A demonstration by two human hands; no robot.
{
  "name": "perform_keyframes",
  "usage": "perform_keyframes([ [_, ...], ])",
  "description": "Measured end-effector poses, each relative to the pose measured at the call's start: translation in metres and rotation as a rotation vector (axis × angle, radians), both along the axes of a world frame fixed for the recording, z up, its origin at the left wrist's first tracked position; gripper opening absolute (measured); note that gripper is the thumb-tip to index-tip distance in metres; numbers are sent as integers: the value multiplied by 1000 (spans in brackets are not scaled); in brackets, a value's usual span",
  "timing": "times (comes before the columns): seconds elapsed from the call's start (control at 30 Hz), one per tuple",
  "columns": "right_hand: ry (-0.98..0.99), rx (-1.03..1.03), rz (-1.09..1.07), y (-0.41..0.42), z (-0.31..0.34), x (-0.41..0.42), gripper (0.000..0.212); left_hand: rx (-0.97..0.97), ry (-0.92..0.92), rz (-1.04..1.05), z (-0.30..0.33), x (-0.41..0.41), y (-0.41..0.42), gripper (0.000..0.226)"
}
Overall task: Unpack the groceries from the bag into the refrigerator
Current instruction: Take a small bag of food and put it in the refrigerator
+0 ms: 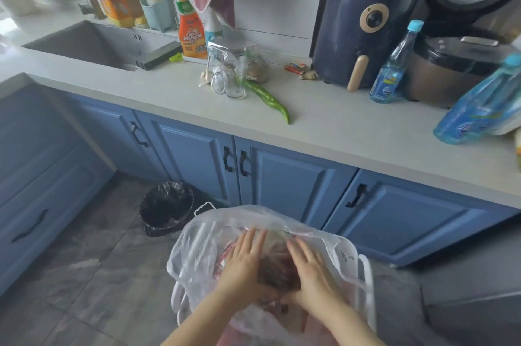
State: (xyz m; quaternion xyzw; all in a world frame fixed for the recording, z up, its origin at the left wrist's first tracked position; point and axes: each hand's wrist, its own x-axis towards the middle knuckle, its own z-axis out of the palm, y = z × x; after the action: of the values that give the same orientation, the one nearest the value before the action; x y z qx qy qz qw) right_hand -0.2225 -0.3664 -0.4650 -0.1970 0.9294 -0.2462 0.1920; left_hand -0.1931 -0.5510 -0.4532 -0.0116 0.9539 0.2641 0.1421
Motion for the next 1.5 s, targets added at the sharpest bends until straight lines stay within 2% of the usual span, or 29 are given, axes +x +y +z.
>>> perform_keyframes([
  [0.1,-58,-95,-103,0,-11,-3,130,88,-69,109,-13,5,-26,130],
  [0.27,-19,27,-29,-10,-19,1,136,-14,-131,-50,-22,8,-29,145],
  [0.37,-13,42,6,-23,-23,5,131,-35,-89,-120,-23,8,-18,131],
  [0.5,-11,-45,-47,-27,-27,13,119,56,5,-91,-27,13,-18,118],
  [0.67,25,-95,-67,-25,-8,25,106,129,44,-71,-11,19,-16,111],
  [0.8,57,-140,-59,-19,16,36,106,169,44,-100,18,25,-16,108],
  [0.9,111,-138,-82,-7,47,44,97,179,75,-149,52,27,-10,108],
  [1.0,186,-140,-129,11,81,53,105,175,133,-219,91,28,6,106],
  [1.23,307,-163,-301,104,184,82,106,183,255,-442,186,21,107,103],
  [1.5,465,-117,-619,324,267,155,103,258,354,-776,269,38,342,103],
])
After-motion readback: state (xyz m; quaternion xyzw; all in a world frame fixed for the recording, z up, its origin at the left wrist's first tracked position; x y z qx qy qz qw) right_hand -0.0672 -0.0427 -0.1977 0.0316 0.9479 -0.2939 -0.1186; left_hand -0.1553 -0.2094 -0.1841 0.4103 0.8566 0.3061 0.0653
